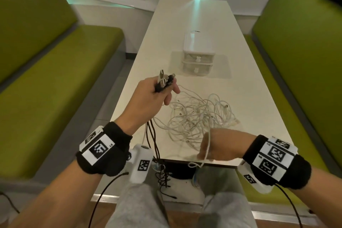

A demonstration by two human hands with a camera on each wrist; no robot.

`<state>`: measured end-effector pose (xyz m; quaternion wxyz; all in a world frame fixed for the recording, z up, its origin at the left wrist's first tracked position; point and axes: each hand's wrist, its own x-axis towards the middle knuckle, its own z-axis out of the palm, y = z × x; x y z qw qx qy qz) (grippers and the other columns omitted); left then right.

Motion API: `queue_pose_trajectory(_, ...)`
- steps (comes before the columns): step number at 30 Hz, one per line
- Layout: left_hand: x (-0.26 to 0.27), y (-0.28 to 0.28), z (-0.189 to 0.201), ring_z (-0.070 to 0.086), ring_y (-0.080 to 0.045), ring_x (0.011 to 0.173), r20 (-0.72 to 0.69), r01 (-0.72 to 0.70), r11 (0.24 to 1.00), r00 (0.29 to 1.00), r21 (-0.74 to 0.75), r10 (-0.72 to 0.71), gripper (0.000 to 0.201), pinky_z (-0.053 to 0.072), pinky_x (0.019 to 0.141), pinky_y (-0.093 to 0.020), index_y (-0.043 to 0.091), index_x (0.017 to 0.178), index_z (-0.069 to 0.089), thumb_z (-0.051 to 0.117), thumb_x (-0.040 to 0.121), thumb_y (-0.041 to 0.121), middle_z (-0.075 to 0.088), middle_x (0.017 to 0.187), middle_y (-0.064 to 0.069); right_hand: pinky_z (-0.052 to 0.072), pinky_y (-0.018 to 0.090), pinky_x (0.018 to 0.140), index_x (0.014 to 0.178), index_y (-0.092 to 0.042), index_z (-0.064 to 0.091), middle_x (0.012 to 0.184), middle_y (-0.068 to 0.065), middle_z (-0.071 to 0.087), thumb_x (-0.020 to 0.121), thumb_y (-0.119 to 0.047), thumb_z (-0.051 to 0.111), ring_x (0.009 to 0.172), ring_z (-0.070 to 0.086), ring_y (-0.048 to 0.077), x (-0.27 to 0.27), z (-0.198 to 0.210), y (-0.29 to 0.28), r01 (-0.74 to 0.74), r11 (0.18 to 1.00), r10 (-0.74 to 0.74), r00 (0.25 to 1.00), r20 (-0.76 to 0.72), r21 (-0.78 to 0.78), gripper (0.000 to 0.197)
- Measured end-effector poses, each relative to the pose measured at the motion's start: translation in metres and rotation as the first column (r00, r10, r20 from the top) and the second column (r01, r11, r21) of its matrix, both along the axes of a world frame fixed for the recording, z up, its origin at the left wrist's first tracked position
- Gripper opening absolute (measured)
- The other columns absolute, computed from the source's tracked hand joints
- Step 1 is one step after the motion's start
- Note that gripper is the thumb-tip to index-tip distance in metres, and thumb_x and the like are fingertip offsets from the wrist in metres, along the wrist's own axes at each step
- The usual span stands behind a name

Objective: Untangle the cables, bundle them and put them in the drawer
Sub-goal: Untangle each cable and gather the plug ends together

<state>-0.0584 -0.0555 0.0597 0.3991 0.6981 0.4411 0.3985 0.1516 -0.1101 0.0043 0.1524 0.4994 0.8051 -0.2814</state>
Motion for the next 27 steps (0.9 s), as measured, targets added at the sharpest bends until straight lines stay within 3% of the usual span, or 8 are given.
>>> queue_pose_trajectory(2, 0.001, -0.002, 0.001, 0.041, -0.002, 0.042, 0.010, 0.024, 0.999, 1.000, -0.023, -0.024, 0.036, 0.034, 0.051, -0.005, 0.008, 0.080, 0.066, 0.046, 0.102, 0.028, 0.049, 0.055, -0.005, 0.054, 0.033, 0.078, 0.080, -0.013, 0.073, 0.073, -0.002, 0.071, 0.094, -0.043, 0.054, 0.069, 0.065, 0.015, 0.004, 0.005, 0.006, 0.070, 0.992, -0.076, 0.996, 0.053, 0.102, 0.038)
queue_pose_trajectory(6, -0.002, -0.002, 0.002, 0.037, -0.004, 0.041, 0.058, 0.041, 0.997, 0.998, -0.059, -0.038, 0.039, 0.034, 0.047, -0.006, 0.014, 0.071, 0.063, 0.045, 0.102, 0.030, 0.043, 0.052, -0.003, 0.045, 0.025, 0.079, 0.123, -0.025, 0.061, 0.095, -0.013, 0.069, 0.089, -0.044, 0.063, 0.084, 0.059, 0.007, 0.005, 0.019, 0.015, 0.154, 0.985, -0.153, 0.988, -0.015, 0.078, 0.039)
queue_pose_trajectory(11, -0.005, -0.006, 0.006, 0.033, -0.006, 0.040, 0.125, 0.083, 0.992, 0.990, -0.093, -0.071, 0.039, 0.030, 0.044, -0.009, 0.005, 0.077, 0.063, 0.044, 0.102, 0.029, 0.039, 0.052, -0.005, 0.050, 0.027, 0.073, 0.102, -0.022, 0.069, 0.087, -0.006, 0.071, 0.095, -0.032, 0.054, 0.079, 0.065, 0.011, -0.006, 0.017, 0.018, 0.289, 0.934, -0.255, 0.951, -0.176, 0.208, 0.019)
queue_pose_trajectory(15, -0.004, -0.005, 0.008, 0.029, -0.009, 0.041, 0.168, 0.120, 0.989, 0.980, -0.086, -0.104, 0.038, 0.026, 0.042, -0.016, 0.005, 0.078, 0.064, 0.044, 0.101, 0.028, 0.036, 0.052, -0.007, 0.049, 0.033, 0.081, 0.115, -0.015, 0.060, 0.112, 0.002, 0.065, 0.094, -0.012, 0.041, 0.100, 0.061, 0.022, -0.021, 0.003, 0.021, 0.319, 0.848, -0.213, 0.936, -0.281, 0.423, 0.029)
queue_pose_trajectory(19, -0.001, -0.004, 0.008, 0.029, -0.013, 0.042, 0.178, 0.152, 0.986, 0.974, -0.069, -0.138, 0.039, 0.028, 0.043, -0.015, 0.007, 0.079, 0.065, 0.044, 0.098, 0.034, 0.037, 0.053, -0.008, 0.045, 0.027, 0.093, 0.148, -0.024, 0.028, 0.138, 0.000, 0.049, 0.095, -0.024, 0.056, 0.118, 0.053, 0.017, -0.036, -0.003, 0.027, 0.293, 0.890, -0.140, 0.906, -0.400, 0.350, 0.061)
queue_pose_trajectory(21, 0.001, -0.004, 0.008, 0.030, -0.010, 0.041, 0.185, 0.171, 0.983, 0.970, -0.064, -0.156, 0.042, 0.029, 0.044, -0.013, 0.003, 0.082, 0.065, 0.045, 0.095, 0.038, 0.036, 0.053, -0.009, 0.046, 0.026, 0.092, 0.149, -0.029, 0.030, 0.136, -0.004, 0.051, 0.095, -0.029, 0.059, 0.113, 0.054, 0.013, -0.040, -0.004, 0.033, 0.247, 0.920, -0.097, 0.896, -0.433, 0.305, 0.061)
queue_pose_trajectory(25, 0.001, -0.004, 0.008, 0.033, -0.005, 0.040, 0.170, 0.160, 0.987, 0.973, -0.029, -0.153, 0.042, 0.031, 0.047, -0.008, 0.001, 0.083, 0.064, 0.045, 0.095, 0.036, 0.036, 0.053, -0.009, 0.049, 0.022, 0.082, 0.124, -0.022, 0.064, 0.099, -0.019, 0.062, 0.098, -0.022, 0.055, 0.087, 0.059, -0.002, -0.044, 0.010, 0.033, 0.416, 0.887, -0.125, 0.636, -0.761, 0.201, 0.027)
queue_pose_trajectory(27, -0.001, -0.004, 0.009, 0.032, -0.004, 0.039, 0.177, 0.130, 0.992, 0.976, -0.009, -0.126, 0.039, 0.030, 0.047, -0.007, 0.003, 0.081, 0.063, 0.044, 0.099, 0.032, 0.034, 0.052, -0.009, 0.051, 0.022, 0.082, 0.121, -0.021, 0.067, 0.104, -0.019, 0.066, 0.098, -0.020, 0.056, 0.095, 0.061, -0.004, -0.041, 0.019, 0.030, 0.434, 0.888, -0.113, 0.525, -0.843, 0.151, 0.025)
